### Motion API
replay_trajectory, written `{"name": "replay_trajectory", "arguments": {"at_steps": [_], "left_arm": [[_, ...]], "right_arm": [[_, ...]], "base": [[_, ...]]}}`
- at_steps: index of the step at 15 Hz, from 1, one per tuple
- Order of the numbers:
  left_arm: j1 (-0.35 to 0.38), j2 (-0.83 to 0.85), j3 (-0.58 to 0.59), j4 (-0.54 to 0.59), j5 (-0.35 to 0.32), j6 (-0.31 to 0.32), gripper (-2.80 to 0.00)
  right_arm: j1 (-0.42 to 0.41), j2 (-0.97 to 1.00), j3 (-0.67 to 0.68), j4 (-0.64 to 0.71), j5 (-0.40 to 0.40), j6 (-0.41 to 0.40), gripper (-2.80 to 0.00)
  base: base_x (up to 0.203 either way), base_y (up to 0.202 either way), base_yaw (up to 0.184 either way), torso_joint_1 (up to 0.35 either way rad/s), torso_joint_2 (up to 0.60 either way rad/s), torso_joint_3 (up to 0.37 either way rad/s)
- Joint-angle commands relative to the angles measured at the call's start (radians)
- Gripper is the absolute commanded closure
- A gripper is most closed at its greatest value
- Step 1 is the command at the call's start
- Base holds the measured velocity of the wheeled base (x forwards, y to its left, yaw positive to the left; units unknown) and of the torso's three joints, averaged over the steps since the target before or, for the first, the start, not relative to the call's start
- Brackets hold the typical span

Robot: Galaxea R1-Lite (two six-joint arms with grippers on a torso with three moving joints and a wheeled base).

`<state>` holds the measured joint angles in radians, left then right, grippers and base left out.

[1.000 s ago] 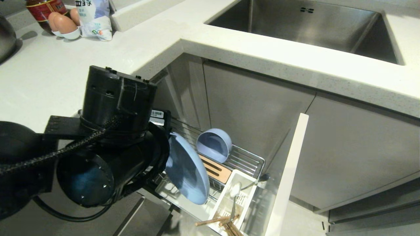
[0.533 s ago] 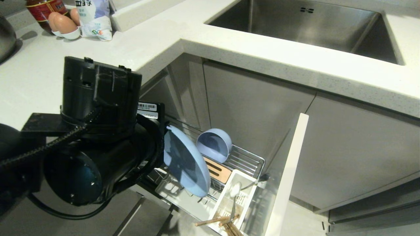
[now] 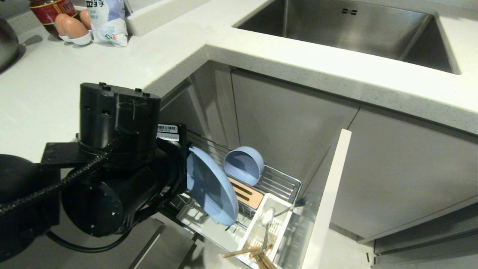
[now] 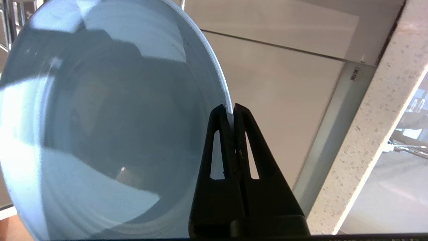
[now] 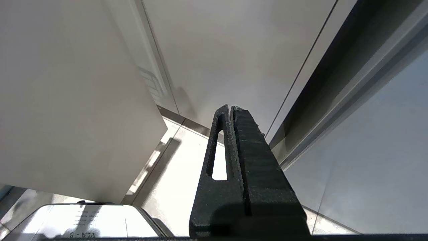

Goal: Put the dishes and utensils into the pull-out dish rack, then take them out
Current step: Pick up the plate and place it in the cupboard

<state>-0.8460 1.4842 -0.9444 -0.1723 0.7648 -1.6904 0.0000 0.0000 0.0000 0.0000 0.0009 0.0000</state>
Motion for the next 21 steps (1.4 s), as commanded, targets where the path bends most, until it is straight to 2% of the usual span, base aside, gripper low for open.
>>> {"name": "replay_trajectory", "arguments": {"at_steps": [1,2,4,13,15,18,20,21], "left_arm": [[0.012,0.020,0.017,-0.017,0.004,-0.011,0.00],[0.022,0.025,0.031,-0.032,0.002,-0.011,0.00],[0.039,0.027,0.045,-0.042,-0.049,-0.010,0.00],[0.030,-0.063,-0.001,-0.069,-0.056,0.020,0.00],[0.031,-0.052,0.023,-0.071,-0.057,0.014,0.00],[0.033,-0.030,0.092,-0.146,-0.056,0.014,0.00],[0.044,-0.016,0.110,-0.157,-0.058,0.011,0.00],[0.048,-0.014,0.117,-0.157,-0.063,-0.012,0.00]], "right_arm": [[0.000,0.000,0.000,0.000,0.001,0.000,0.00],[0.000,0.000,0.000,0.000,0.000,0.000,0.00],[0.000,0.000,0.000,0.000,0.000,0.000,0.00],[0.000,0.000,0.000,0.000,-0.001,0.000,0.00],[0.000,0.000,0.000,0.000,0.000,0.000,0.00],[0.000,0.000,0.000,0.000,-0.001,0.000,0.00],[0.000,0.000,0.000,0.000,0.001,0.000,0.00],[0.000,0.000,0.000,0.000,0.001,0.000,0.00]], "base": [[0.000,0.000,0.000,0.000,0.00,0.000],[0.000,0.000,0.000,0.000,0.00,0.000],[0.000,0.000,0.000,0.000,0.00,0.000],[0.000,0.000,0.000,0.000,0.00,0.000],[0.000,0.000,0.000,0.000,0.00,0.000],[0.000,0.000,0.000,0.000,0.00,0.000],[0.000,0.000,0.000,0.000,0.00,0.000],[0.000,0.000,0.000,0.000,0.00,0.000]]}}
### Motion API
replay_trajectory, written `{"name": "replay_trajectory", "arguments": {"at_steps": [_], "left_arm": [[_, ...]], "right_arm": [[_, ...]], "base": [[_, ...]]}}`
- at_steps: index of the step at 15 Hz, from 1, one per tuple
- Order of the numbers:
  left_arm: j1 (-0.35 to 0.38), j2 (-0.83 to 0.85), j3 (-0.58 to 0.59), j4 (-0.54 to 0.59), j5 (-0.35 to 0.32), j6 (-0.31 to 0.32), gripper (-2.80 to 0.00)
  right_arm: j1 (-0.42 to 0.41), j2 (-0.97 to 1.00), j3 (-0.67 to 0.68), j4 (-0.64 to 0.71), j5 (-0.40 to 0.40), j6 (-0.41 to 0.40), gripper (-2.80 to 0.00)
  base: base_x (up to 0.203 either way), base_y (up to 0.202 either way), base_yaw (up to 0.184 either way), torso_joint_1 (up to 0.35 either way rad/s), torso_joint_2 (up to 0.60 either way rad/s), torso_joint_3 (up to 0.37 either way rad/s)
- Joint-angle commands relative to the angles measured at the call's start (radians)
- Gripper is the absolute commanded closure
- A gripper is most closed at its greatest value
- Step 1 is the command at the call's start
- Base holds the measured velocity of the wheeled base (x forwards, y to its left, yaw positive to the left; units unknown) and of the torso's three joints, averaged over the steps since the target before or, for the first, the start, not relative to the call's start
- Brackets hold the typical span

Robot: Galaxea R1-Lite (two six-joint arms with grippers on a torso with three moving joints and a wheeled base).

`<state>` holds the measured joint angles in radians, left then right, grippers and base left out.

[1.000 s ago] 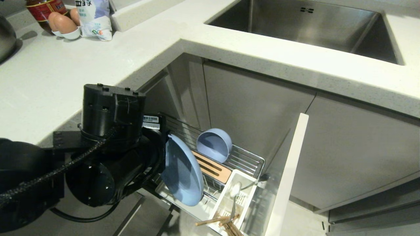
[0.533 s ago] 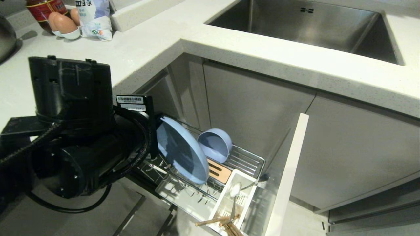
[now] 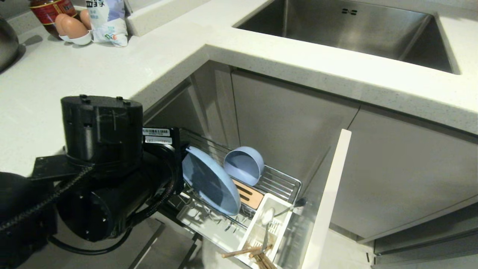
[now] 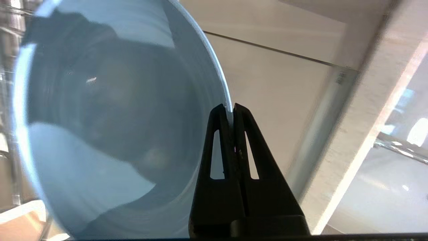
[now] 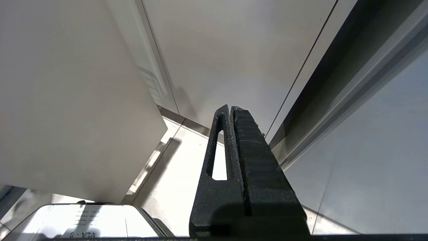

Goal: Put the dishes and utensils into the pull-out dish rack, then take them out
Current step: Pick up the plate and place it in the cupboard

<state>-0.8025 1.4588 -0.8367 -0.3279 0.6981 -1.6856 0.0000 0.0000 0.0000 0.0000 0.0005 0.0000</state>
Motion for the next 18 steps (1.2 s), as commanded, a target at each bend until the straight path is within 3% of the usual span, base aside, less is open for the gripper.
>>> {"name": "replay_trajectory", "arguments": {"at_steps": [1,17,18], "left_arm": [[0.005,0.014,0.011,0.001,-0.008,-0.027,0.00],[0.020,0.117,0.011,0.095,-0.015,-0.028,0.00],[0.020,0.114,0.010,0.096,-0.015,-0.026,-2.80]], "right_arm": [[0.000,0.000,0.000,0.000,0.001,0.000,0.00],[0.000,0.000,0.000,0.000,0.001,0.000,0.00],[0.000,0.000,0.000,0.000,-0.001,0.000,0.00]], "base": [[0.000,0.000,0.000,0.000,0.00,0.000],[0.000,0.000,0.000,0.000,0.00,0.000],[0.000,0.000,0.000,0.000,0.00,0.000]]}}
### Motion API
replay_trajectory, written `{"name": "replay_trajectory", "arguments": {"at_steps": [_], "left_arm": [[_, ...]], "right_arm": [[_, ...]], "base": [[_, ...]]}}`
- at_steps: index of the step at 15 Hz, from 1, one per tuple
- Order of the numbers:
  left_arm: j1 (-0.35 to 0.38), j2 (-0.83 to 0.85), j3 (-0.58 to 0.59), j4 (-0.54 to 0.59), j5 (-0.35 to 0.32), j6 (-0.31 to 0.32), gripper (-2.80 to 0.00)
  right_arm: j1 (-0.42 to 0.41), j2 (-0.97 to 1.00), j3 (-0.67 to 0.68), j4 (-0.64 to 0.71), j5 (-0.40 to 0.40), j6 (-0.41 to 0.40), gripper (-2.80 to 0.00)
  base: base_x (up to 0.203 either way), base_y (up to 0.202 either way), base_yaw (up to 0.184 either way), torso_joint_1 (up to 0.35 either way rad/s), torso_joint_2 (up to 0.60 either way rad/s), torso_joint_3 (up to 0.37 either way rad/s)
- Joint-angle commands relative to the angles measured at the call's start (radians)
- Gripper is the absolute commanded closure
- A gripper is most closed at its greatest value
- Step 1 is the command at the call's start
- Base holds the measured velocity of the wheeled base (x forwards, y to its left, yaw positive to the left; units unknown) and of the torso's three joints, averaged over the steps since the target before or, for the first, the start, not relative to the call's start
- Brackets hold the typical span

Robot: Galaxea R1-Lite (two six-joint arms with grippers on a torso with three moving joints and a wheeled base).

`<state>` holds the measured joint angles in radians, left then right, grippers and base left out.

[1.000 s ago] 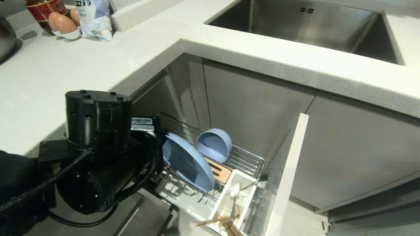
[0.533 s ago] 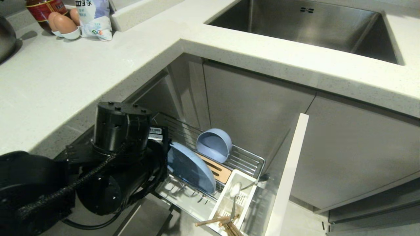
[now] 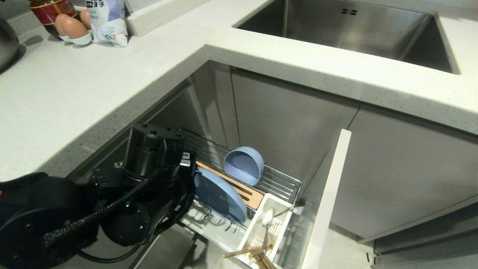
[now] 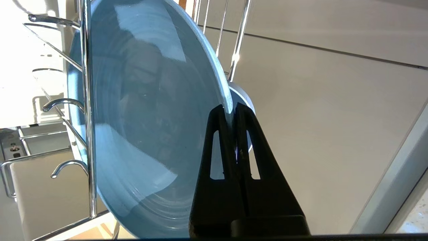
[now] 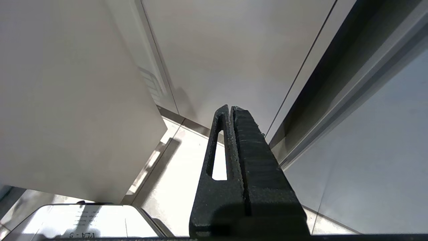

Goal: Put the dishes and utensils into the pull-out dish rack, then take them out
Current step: Pick up the plate and place it in the cupboard, then take the plate out of the cupboard

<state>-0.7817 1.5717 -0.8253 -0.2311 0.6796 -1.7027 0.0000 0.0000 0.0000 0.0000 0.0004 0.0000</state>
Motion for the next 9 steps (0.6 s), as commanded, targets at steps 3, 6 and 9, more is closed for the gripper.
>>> {"name": "replay_trajectory", "arguments": {"at_steps": [3,6,9], "left_arm": [[-0.001,-0.002,-0.004,0.018,0.006,-0.010,-2.80],[-0.002,-0.023,-0.005,0.045,0.008,-0.012,-2.80],[-0.008,-0.087,-0.028,0.139,0.006,-0.012,-2.80]], "right_arm": [[0.000,0.000,0.000,0.000,0.001,0.000,0.00],[0.000,0.000,0.000,0.000,0.001,0.000,0.00],[0.000,0.000,0.000,0.000,0.001,0.000,0.00]], "base": [[0.000,0.000,0.000,0.000,0.00,0.000],[0.000,0.000,0.000,0.000,0.00,0.000],[0.000,0.000,0.000,0.000,0.00,0.000]]}}
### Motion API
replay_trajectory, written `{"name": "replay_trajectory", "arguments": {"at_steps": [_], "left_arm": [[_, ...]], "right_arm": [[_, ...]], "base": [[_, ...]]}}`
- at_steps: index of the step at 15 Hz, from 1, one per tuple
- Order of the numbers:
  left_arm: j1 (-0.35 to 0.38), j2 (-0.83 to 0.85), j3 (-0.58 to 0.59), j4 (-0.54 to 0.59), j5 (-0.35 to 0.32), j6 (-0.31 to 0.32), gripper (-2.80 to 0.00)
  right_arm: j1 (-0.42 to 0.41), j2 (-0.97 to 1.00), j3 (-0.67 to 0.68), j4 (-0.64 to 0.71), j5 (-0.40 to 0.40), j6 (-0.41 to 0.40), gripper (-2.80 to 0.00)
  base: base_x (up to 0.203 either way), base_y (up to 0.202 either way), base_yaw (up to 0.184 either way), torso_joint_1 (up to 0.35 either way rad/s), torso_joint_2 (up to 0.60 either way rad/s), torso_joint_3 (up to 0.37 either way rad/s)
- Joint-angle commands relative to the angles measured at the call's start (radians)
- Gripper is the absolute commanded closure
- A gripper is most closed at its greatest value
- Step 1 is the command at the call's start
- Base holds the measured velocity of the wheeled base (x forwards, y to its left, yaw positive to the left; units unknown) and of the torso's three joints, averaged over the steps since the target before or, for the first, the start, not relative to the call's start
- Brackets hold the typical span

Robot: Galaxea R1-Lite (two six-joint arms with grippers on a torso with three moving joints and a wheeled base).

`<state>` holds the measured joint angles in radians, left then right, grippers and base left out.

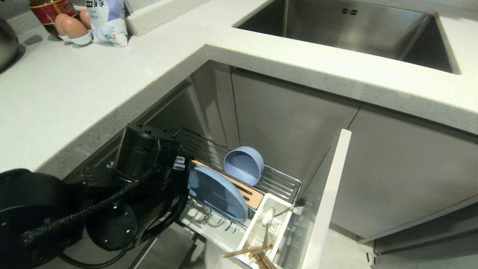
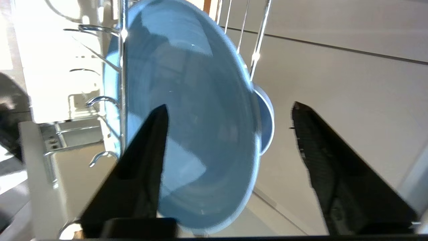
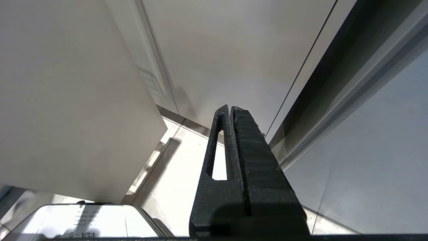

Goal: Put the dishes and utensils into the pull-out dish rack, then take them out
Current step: Take the plate out of the cupboard

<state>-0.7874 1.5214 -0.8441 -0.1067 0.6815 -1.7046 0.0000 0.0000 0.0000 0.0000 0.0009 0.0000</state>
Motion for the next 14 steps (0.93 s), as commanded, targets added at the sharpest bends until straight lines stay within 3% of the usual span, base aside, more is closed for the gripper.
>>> {"name": "replay_trajectory", "arguments": {"at_steps": [1,5,6,10,14], "left_arm": [[-0.007,-0.070,-0.028,0.059,0.003,-0.010,-2.80],[-0.043,-0.183,-0.115,0.213,0.007,-0.007,-2.80],[-0.051,-0.196,-0.140,0.247,0.010,-0.006,0.00],[-0.060,-0.247,-0.265,0.359,0.026,0.027,0.00],[-0.058,-0.316,-0.436,0.360,0.021,0.243,0.00]], "right_arm": [[0.000,0.000,0.000,0.000,-0.001,0.000,0.00],[0.000,0.000,0.000,0.000,-0.001,0.000,0.00],[0.000,0.000,0.000,0.000,0.000,0.000,0.00],[0.000,0.000,0.000,0.000,0.001,0.000,0.00],[0.000,0.000,0.000,0.000,0.001,0.000,0.00]], "base": [[0.000,0.000,0.000,0.000,0.00,0.000],[0.000,0.000,0.000,0.000,0.00,0.000],[0.000,0.000,0.000,0.000,0.00,0.000],[0.000,0.000,0.000,0.000,0.00,0.000],[0.000,0.000,0.000,0.000,0.00,0.000]]}}
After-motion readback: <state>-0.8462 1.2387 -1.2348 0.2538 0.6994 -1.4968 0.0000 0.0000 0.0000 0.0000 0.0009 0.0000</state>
